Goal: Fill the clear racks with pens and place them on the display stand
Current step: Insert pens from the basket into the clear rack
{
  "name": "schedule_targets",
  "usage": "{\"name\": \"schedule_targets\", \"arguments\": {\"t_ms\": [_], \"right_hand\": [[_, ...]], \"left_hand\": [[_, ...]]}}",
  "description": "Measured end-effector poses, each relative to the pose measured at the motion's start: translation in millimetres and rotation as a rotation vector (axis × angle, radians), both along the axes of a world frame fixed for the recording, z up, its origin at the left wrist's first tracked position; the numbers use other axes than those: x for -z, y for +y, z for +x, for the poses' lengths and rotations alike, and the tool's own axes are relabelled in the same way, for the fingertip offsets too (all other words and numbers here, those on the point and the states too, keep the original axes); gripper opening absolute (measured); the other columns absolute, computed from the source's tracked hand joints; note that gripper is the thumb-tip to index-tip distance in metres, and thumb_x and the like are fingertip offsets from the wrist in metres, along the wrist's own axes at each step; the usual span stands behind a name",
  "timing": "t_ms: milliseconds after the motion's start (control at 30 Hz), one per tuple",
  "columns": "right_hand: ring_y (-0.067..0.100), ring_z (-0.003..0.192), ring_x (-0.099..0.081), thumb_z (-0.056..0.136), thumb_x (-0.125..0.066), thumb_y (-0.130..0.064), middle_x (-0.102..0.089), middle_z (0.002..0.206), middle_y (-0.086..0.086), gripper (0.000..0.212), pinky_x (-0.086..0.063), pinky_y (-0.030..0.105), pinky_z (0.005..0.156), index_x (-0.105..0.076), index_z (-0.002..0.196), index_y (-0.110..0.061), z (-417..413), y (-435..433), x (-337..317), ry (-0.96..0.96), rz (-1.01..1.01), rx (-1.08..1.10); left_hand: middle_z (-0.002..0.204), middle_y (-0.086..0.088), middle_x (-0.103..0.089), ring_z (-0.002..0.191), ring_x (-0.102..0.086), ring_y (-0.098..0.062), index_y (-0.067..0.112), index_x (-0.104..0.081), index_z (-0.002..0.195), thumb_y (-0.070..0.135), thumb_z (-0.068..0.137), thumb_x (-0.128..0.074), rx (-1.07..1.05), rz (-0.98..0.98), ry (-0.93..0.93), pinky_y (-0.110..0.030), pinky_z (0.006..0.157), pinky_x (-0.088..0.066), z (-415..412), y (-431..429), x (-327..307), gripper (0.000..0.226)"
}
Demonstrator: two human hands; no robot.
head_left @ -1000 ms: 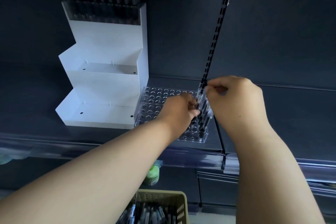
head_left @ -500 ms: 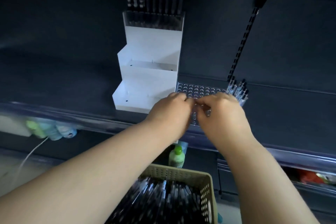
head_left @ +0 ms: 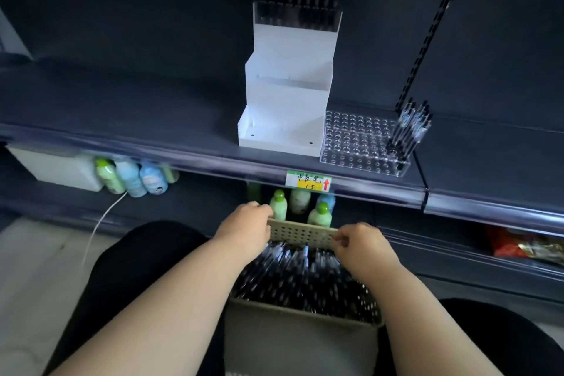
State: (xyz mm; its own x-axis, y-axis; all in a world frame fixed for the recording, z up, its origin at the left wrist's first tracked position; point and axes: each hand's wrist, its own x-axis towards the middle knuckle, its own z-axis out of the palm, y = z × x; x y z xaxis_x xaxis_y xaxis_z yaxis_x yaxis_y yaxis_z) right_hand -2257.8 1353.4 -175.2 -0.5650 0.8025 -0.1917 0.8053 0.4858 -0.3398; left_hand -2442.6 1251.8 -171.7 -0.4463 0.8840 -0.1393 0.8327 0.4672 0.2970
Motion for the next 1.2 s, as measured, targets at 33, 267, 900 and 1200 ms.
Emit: {"name": "schedule_targets", "arguments": {"t_ms": [33, 267, 900, 1200], "right_hand": [[0.024, 0.091, -0.059, 0.087, -0.054, -0.025, -0.057, 0.093, 0.002, 0.018, -0.048, 0.027, 0.071, -0.068, 0.099, -0.021, 0.3, -4.8, 5.6, -0.043, -0.021, 0.006], [0.024, 0.094, -0.061, 0.087, -0.054, -0.019, -0.065, 0.106, 0.005, 0.021, -0.052, 0.031, 0.081, -0.066, 0.104, -0.018, -8.4, -28.1, 49.0, -0.204, -0.168, 0.040], [0.028, 0.113, -0.057, 0.090, -0.053, -0.012, -0.059, 0.122, 0.013, 0.028, -0.048, 0.031, 0.088, -0.056, 0.117, -0.005, -53.3, -33.7, 104.3, -0.198, -0.338, 0.305], [0.027, 0.110, -0.058, 0.086, -0.060, -0.041, -0.059, 0.121, 0.011, 0.046, -0.045, 0.027, 0.079, -0.055, 0.118, -0.008, -51.6, -25.3, 106.0, -0.214, -0.492, 0.349]], "left_hand": [[0.117, 0.001, -0.052, 0.108, -0.051, -0.021, 0.025, -0.055, 0.119, 0.024, 0.092, -0.048, 0.011, 0.009, -0.017, -0.035, 0.086, -0.048, 0.9, -0.7, 2.3, 0.028], [0.122, -0.005, -0.054, 0.106, -0.057, -0.028, 0.019, -0.056, 0.119, 0.012, 0.092, -0.047, 0.037, -0.237, 0.026, -0.036, 0.087, -0.049, 11.7, -2.2, 33.5, 0.030], [0.120, -0.013, -0.059, 0.107, -0.059, -0.029, 0.006, -0.053, 0.120, 0.031, 0.087, -0.053, -0.207, -0.383, -0.347, -0.027, 0.076, -0.043, 47.6, 15.7, 100.0, 0.041], [0.111, -0.012, -0.065, 0.103, -0.061, -0.028, 0.007, -0.061, 0.110, 0.044, 0.090, -0.054, -0.318, -0.307, -0.384, -0.032, 0.082, -0.047, 44.0, 12.7, 107.3, 0.043]]}}
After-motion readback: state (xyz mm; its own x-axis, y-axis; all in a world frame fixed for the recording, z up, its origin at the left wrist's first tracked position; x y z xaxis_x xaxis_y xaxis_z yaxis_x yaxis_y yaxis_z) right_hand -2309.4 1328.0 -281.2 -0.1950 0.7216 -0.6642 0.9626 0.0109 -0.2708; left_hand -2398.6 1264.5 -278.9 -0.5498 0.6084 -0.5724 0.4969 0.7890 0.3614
